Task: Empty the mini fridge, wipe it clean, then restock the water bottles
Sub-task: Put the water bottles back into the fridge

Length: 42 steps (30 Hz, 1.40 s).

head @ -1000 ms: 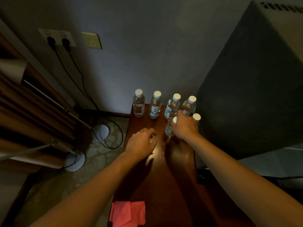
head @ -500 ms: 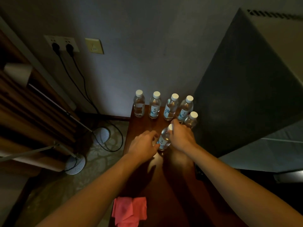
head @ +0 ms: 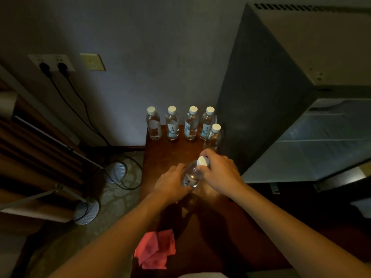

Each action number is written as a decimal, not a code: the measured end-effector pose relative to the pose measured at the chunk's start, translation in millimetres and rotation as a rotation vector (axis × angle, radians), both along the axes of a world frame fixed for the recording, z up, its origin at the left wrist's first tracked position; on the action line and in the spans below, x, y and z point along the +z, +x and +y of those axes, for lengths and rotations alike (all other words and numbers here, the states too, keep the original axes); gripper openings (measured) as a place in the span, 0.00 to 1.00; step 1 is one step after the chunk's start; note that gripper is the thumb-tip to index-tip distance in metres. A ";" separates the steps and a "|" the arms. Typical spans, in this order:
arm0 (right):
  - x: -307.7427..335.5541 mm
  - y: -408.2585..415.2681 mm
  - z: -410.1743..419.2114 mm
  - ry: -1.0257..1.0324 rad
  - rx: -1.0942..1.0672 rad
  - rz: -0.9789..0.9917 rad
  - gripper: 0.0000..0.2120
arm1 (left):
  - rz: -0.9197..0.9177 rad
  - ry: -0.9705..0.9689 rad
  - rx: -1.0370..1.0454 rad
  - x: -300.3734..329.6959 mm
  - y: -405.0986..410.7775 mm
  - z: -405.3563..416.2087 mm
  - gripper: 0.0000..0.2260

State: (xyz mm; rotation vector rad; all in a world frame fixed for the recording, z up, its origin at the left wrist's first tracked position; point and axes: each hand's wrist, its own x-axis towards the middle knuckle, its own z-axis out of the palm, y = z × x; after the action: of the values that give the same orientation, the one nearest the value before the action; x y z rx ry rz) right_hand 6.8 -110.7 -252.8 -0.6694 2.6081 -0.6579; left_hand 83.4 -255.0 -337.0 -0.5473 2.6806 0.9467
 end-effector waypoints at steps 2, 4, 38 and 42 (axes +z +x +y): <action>2.1 4.8 14.1 -0.023 -0.029 -0.009 0.12 | -0.002 0.026 -0.036 -2.6 -1.2 10.1 0.31; 3.1 9.4 28.6 -0.042 -0.056 -0.010 0.12 | 0.010 0.038 -0.077 -3.5 -2.5 21.6 0.28; -58.6 -56.9 216.5 -0.614 -0.446 -0.402 0.20 | 0.070 0.013 -0.171 20.6 -73.8 172.3 0.18; -72.3 -85.7 226.4 -0.494 -0.421 -0.337 0.21 | 0.044 -0.093 -0.060 21.1 -70.2 160.8 0.09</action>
State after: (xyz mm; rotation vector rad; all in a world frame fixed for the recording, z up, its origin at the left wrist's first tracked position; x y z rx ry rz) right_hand -78.9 115.7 -325.1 -0.1038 2.2863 -1.4344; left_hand 13.2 -94.2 -315.8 -0.4664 2.7748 0.8311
